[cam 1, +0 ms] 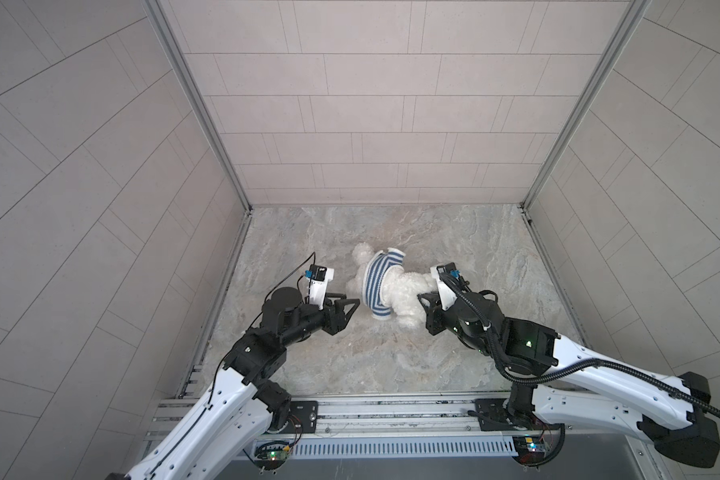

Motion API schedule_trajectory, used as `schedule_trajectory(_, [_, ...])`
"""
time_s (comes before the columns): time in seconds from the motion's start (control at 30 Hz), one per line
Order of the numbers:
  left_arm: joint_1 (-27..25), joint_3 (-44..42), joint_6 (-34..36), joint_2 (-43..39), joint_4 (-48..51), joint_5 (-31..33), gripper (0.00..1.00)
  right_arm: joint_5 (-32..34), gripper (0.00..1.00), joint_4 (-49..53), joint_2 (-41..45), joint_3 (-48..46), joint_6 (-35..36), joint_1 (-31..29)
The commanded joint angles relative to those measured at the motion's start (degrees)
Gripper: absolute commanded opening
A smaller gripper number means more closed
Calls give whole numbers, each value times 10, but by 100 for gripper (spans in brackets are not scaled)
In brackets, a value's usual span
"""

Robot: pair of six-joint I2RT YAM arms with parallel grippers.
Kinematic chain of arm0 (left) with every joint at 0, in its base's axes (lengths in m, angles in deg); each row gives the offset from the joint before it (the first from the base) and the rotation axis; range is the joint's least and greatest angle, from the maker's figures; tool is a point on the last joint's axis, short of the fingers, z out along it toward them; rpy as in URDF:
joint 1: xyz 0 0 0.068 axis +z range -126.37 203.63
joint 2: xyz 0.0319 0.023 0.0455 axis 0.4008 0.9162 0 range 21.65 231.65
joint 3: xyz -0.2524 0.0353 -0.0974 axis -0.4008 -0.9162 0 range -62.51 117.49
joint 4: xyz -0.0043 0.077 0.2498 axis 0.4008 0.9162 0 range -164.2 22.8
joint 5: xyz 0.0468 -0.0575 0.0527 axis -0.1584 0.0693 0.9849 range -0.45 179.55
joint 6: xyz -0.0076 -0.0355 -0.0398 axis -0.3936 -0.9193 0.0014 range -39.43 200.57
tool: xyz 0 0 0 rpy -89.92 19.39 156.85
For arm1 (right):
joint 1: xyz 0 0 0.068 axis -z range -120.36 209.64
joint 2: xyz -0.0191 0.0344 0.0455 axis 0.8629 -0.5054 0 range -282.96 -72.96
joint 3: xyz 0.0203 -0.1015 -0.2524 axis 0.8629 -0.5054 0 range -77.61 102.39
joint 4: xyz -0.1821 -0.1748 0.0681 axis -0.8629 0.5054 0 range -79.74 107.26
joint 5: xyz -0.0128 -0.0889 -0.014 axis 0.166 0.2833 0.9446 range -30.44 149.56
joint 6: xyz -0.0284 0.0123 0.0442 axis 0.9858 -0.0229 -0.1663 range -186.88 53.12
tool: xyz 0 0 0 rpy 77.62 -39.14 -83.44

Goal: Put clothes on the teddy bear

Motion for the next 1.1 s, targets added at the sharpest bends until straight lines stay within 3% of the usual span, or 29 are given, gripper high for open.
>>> schedule_trajectory(0.0, [-5, 7, -32, 22, -86, -22, 55, -35, 0, -19, 19, 24, -17, 8])
schedule_trajectory(0.3, [-45, 38, -7, 82, -77, 23, 37, -66, 0, -12, 2, 35, -8, 13])
schedule_trajectory(0.47, [-45, 83, 53, 83, 6, 86, 35, -68, 0, -8, 7, 31, -4, 14])
schedule_trajectory(0.63, [-44, 101, 60, 96, 32, 124, 34, -70, 0, -4, 11, 33, 0, 14])
schedule_trajectory(0.83, [-45, 108, 47, 128, 5, 91, 29, -70, 0, -4, 15, 29, 0, 14])
schedule_trajectory(1.07, [-45, 114, 56, 128, 29, 97, 10, -67, 0, -6, 16, 24, 2, 15])
